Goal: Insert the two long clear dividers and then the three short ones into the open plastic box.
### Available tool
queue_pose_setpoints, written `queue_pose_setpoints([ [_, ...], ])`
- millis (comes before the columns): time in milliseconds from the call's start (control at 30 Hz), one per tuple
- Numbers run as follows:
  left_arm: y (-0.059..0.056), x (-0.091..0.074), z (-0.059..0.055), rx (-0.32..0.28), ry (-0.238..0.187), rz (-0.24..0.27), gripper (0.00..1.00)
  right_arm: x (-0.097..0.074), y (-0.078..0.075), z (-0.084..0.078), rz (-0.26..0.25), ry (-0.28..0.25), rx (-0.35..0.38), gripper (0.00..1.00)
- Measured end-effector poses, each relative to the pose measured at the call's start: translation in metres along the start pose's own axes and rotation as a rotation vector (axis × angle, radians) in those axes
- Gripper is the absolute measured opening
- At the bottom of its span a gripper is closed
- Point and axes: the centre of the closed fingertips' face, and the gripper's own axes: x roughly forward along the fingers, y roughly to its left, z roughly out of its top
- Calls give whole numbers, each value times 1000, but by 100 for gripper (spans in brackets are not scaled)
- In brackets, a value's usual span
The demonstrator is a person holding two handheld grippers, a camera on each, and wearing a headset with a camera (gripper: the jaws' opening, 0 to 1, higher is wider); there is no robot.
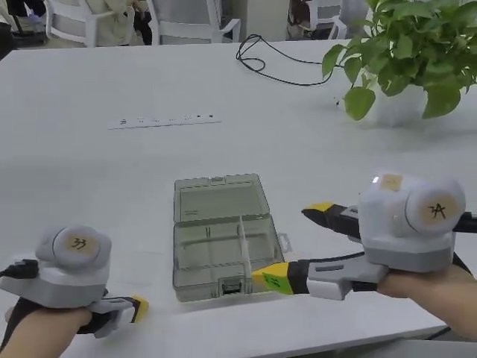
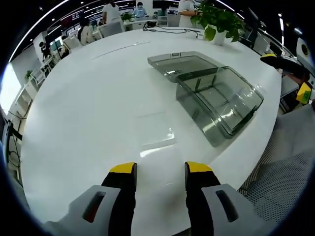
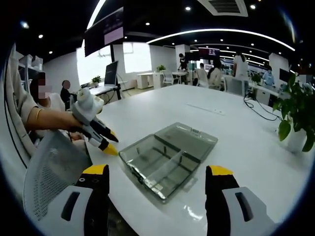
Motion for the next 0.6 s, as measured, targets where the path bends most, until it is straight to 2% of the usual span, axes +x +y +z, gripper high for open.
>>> queue_pose_setpoints([
  [167,1,-2,0,-2,3,5,37,2,2,-2,1,7,-7,80],
  [333,2,-1,-1,-8,23,10,36,3,2,-4,-1,12,-6,79],
  [400,4,-1,-1,-15,30,14,32,4,1,-5,-4,16,-4,79],
  [600,3,-2,-4,-22,47,18,32,4,0,-5,-9,14,5,79],
])
